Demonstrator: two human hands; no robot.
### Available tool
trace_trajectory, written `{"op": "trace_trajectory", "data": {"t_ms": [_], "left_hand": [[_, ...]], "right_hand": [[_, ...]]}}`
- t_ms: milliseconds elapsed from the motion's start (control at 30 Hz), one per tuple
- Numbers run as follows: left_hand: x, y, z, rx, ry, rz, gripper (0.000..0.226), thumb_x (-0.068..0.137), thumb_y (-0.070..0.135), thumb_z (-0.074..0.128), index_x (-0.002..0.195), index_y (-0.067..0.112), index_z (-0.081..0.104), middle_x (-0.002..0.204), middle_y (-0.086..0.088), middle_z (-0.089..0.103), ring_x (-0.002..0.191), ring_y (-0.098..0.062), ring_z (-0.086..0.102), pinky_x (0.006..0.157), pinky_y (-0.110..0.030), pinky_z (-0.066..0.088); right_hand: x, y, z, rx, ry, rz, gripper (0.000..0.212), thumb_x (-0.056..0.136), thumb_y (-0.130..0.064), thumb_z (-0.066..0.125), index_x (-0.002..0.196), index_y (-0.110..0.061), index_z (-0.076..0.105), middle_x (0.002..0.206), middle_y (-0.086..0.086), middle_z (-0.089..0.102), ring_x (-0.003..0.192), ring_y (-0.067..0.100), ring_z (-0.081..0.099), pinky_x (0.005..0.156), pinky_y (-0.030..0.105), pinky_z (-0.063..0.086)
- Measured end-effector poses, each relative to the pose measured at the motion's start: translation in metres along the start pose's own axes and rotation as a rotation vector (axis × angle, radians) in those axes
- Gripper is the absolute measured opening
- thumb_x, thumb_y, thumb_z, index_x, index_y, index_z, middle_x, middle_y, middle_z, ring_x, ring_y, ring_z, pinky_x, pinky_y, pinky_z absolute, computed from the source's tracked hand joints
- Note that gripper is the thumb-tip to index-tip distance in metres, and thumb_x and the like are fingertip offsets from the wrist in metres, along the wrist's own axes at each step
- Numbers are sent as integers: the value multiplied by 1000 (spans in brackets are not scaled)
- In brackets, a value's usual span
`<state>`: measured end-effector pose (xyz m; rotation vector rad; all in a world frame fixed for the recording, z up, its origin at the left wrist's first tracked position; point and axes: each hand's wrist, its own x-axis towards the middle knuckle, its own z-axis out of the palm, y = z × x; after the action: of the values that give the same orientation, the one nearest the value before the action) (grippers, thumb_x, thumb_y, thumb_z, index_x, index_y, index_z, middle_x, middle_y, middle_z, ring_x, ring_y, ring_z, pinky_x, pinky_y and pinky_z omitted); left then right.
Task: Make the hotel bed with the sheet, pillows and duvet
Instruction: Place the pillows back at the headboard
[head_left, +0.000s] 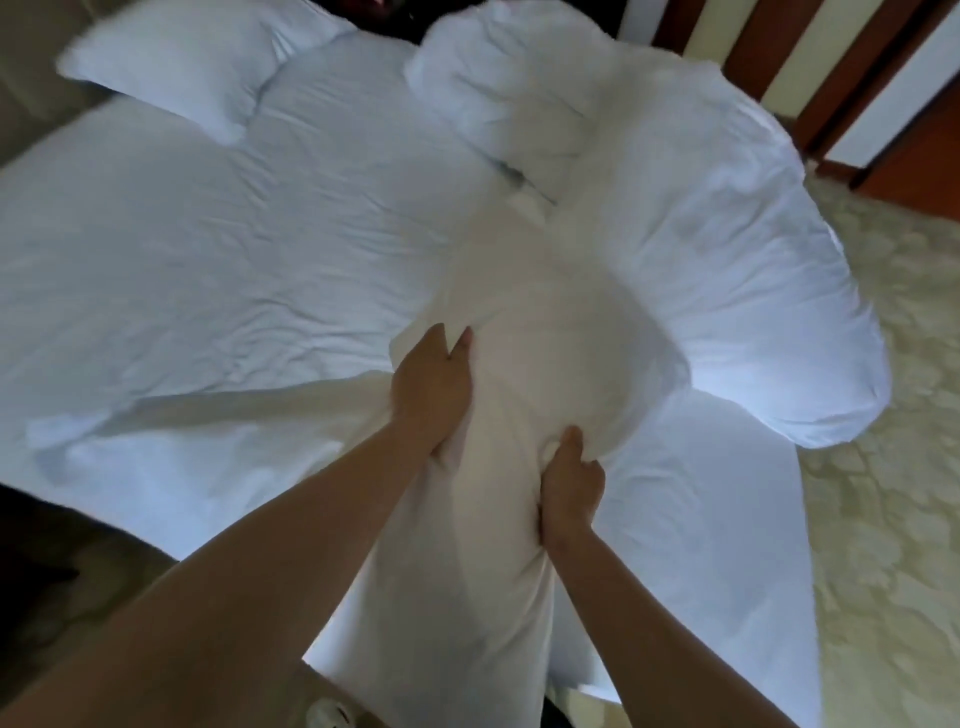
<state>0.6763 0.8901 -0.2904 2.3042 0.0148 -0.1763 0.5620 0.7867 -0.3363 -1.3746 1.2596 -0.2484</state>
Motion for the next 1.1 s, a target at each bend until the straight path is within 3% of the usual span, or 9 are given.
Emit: {"op": "trace_trajectory", "data": {"t_ms": [333, 467, 600, 733, 900, 1033, 1100], "left_hand": [[37, -103, -233, -128, 284, -32, 43, 100, 45, 35, 116, 11, 56, 115, -7, 63, 111, -27, 55, 80, -26, 32], [68, -140, -294, -168, 371, -74, 40, 100, 45, 36, 109, 12, 56, 96, 1, 59, 100, -26, 57, 75, -27, 34], [113, -175, -341, -212, 421, -98, 40, 99, 47, 37, 103, 12, 56, 96, -1, 61, 96, -27, 58, 75, -30, 39], [172, -203, -383, -211, 453, -130, 40, 99, 48, 36, 105, 14, 56, 105, -6, 64, 99, -29, 58, 77, -32, 42], [245, -226, -440, -225, 469, -162, 41, 98, 49, 36, 108, 15, 56, 104, -5, 64, 100, -28, 59, 82, -37, 47], [295, -244, -482, -227, 493, -170, 42, 100, 46, 36, 117, 13, 55, 116, -7, 62, 110, -30, 56, 86, -33, 42], [323, -253, -503, -238, 495, -191, 44, 101, 44, 36, 125, 10, 52, 126, -9, 58, 120, -29, 52, 89, -31, 38]], "right_hand": [[-159, -47, 176, 64, -184, -190, 55, 98, -48, 43, 122, -2, 61, 122, 14, 64, 115, 31, 57, 94, 33, 42], [-197, -65, 241, 57, -248, -218, 46, 99, -44, 43, 116, -6, 63, 97, 4, 62, 95, 24, 56, 85, 30, 40], [-216, -84, 312, 32, -307, -232, 31, 99, -43, 45, 88, -17, 57, 74, -9, 53, 83, 20, 51, 81, 30, 39], [-221, -108, 389, 23, -347, -246, 31, 97, -46, 47, 86, -19, 59, 82, -3, 62, 89, 24, 58, 86, 34, 46], [-230, -149, 477, -10, -379, -285, 36, 98, -40, 47, 68, -21, 54, 72, -7, 58, 79, 22, 56, 81, 32, 44], [-238, -175, 545, -59, -418, -312, 35, 97, -44, 47, 71, -22, 55, 76, -7, 60, 86, 25, 58, 90, 39, 47], [-240, -186, 581, -58, -423, -329, 35, 96, -45, 48, 88, -15, 63, 91, 3, 66, 96, 28, 59, 96, 42, 47]]}}
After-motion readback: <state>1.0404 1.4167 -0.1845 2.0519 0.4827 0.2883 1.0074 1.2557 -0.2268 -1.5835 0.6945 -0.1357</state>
